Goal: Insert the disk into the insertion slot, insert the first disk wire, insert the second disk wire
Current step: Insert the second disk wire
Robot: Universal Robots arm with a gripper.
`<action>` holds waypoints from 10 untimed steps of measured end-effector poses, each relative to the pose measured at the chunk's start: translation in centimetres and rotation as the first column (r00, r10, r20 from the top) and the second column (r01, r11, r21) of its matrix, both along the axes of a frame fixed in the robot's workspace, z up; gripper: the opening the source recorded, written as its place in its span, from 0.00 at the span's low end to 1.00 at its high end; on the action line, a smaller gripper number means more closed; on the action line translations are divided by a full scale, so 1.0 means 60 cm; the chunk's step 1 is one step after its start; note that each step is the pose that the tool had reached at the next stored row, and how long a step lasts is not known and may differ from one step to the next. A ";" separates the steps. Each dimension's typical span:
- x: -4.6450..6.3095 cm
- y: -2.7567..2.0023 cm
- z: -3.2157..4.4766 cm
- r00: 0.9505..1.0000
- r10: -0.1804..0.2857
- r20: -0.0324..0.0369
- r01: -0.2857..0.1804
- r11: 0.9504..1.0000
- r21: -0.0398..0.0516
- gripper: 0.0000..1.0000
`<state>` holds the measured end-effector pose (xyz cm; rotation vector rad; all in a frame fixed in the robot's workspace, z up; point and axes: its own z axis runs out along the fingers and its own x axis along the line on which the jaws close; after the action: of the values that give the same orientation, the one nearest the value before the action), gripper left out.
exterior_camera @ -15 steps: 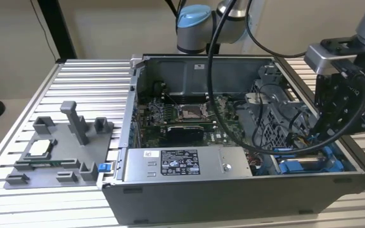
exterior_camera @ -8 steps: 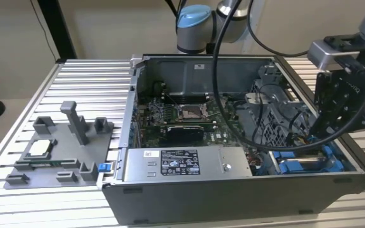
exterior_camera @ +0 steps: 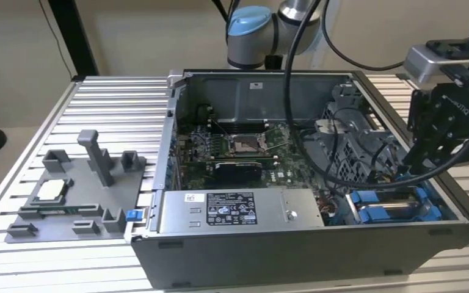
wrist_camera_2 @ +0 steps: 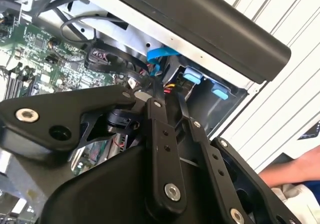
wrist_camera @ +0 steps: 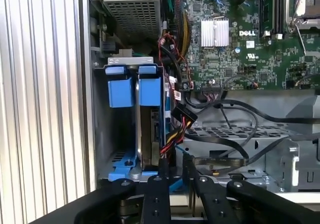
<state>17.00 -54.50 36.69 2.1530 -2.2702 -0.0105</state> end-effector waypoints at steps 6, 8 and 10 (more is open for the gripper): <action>0.006 0.0086 0.000 1.000 0.000 -0.008 0.000 1.000 0.000 1.00; 0.006 0.0088 -0.002 1.000 0.000 -0.010 0.000 1.000 0.000 1.00; 0.006 0.0091 -0.004 1.000 0.000 -0.013 0.000 1.000 0.000 1.00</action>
<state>17.37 -53.96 36.46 2.1458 -2.2637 -0.0244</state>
